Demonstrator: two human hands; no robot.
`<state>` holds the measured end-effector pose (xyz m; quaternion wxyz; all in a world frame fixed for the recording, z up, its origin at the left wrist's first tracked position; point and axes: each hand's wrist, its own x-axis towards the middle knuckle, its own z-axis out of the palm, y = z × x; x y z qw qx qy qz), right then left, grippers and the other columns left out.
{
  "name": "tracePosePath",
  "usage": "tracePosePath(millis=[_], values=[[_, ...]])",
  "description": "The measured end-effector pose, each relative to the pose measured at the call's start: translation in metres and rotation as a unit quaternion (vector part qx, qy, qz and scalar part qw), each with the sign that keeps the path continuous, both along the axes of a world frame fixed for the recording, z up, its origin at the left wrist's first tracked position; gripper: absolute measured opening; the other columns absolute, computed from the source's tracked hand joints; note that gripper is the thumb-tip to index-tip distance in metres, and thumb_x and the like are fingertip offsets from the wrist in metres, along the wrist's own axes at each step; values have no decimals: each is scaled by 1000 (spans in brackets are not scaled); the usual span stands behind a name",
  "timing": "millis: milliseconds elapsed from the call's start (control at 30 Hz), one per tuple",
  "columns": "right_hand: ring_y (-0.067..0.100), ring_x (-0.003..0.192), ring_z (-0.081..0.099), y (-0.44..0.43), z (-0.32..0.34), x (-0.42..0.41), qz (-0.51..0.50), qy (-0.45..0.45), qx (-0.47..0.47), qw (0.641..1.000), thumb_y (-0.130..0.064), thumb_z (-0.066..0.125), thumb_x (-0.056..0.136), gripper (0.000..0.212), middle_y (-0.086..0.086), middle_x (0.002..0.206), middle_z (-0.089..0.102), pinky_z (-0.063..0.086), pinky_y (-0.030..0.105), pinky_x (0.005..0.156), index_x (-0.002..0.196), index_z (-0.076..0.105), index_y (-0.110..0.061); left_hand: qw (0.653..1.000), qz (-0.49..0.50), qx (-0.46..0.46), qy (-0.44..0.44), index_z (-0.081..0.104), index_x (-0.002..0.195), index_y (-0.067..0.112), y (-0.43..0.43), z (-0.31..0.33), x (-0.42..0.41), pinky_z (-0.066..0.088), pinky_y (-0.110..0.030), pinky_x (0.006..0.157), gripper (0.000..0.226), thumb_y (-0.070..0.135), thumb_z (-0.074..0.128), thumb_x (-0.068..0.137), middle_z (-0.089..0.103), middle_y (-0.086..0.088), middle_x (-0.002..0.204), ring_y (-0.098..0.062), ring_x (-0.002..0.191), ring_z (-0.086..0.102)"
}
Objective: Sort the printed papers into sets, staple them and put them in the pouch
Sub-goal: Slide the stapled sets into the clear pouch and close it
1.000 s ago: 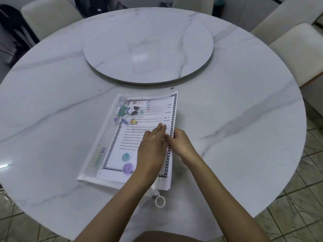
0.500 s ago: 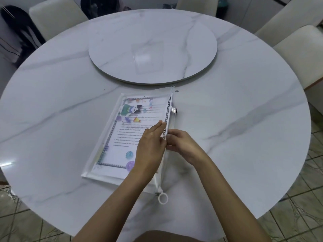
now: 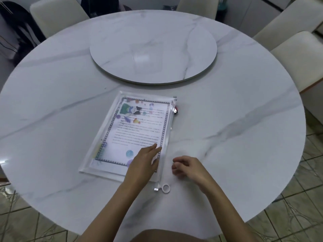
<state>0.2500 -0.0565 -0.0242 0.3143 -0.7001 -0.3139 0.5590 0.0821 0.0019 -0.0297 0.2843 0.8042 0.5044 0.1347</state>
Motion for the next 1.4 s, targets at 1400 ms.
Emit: tracePosePath(millis=[1400], values=[[26,71,67,8,-4,-110,-241,-27,4,970,-14,56,89,23,13,76,72,56,38,71,75,71,-3,879,-300,332,-166,73,86,11,4,-20,-99,56,-24,74,9,11,68,79,74,0,91,-11,87,70]])
